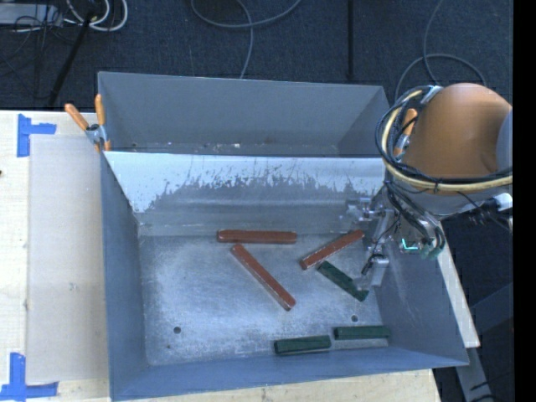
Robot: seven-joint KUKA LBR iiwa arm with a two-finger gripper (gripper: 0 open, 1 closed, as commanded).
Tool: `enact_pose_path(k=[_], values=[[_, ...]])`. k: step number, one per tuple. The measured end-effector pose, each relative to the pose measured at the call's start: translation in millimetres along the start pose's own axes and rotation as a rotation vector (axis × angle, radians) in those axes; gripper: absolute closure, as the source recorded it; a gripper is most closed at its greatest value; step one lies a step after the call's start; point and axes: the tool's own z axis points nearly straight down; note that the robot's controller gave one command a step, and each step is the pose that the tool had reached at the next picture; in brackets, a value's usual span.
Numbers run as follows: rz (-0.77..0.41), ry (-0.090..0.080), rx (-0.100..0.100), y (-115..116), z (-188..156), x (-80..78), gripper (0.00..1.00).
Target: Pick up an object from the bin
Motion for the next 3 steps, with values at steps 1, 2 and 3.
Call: enact_pose_path(k=[1,2,3], values=[[0.159,0.000,0.000,-51.3,157.0,14.3,0.00],[0.244,-0.010,0.000,-54.3,121.4,18.2,0.00],[0.366,-0.008,0.000,-54.8,119.4,13.7,0.00]])
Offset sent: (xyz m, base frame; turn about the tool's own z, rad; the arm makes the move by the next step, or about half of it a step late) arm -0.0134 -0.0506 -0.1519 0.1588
